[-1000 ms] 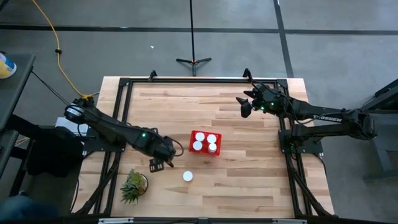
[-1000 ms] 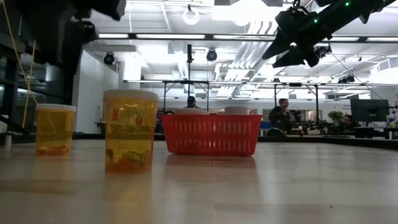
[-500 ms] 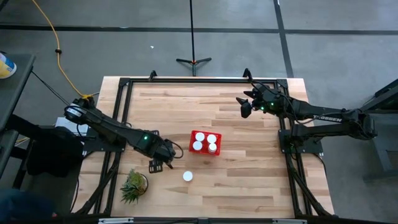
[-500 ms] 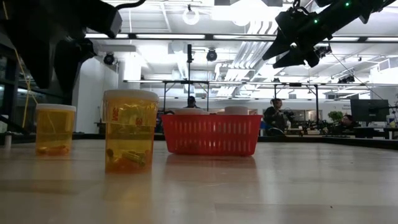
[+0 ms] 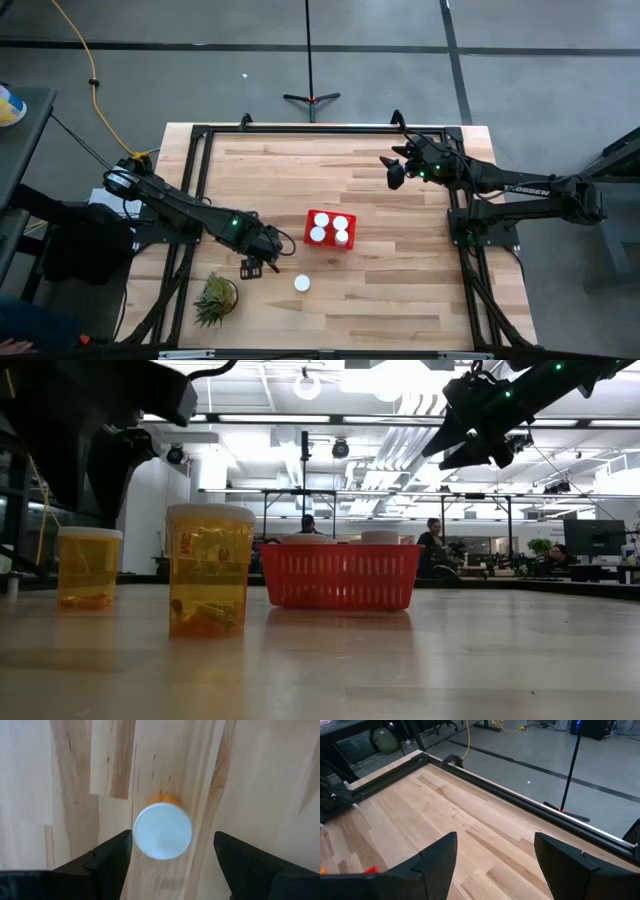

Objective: Pick and place pill bottles into a basket
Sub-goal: Put the top orange pill bottle into the red bin

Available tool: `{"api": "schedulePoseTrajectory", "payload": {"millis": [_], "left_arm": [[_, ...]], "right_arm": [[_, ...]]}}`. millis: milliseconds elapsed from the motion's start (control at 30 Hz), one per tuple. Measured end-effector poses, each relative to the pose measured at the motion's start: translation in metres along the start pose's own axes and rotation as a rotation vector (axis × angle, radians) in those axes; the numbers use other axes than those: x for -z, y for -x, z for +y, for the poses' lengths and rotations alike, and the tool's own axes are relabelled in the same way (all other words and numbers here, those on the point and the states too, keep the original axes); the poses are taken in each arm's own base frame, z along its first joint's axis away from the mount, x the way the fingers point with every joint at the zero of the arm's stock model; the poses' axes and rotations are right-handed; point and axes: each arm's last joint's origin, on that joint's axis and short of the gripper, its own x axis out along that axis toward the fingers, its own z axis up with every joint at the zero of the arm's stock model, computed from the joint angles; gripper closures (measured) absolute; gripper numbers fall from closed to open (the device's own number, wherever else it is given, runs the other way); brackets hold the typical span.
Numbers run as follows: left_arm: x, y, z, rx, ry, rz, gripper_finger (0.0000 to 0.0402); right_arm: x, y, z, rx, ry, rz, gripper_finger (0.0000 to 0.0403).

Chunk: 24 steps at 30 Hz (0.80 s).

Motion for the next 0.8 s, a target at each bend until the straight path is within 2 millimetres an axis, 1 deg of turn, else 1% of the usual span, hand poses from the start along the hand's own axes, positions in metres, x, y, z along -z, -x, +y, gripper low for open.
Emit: {"api": "schedulePoseTrajectory", "payload": {"millis": [233,567,800], "left_arm": [[0.005,-0.009,0.002,-0.006,-0.003,0.025,0.0085],[0.006,-0.022,0.001,0.010,0.002,-0.018,0.0085],[0.011,-0.031,0.003,-0.001,0.000,-0.002,0.0085]], "right_arm": [[0.000,0.000,0.000,0.001,0.001,0.003,0.0147],[0.002,0.000,-0.001,0.007,0.007,0.017,0.0147],[0.002,0.000,-0.001,0.007,0.007,0.019,0.0147]]}}
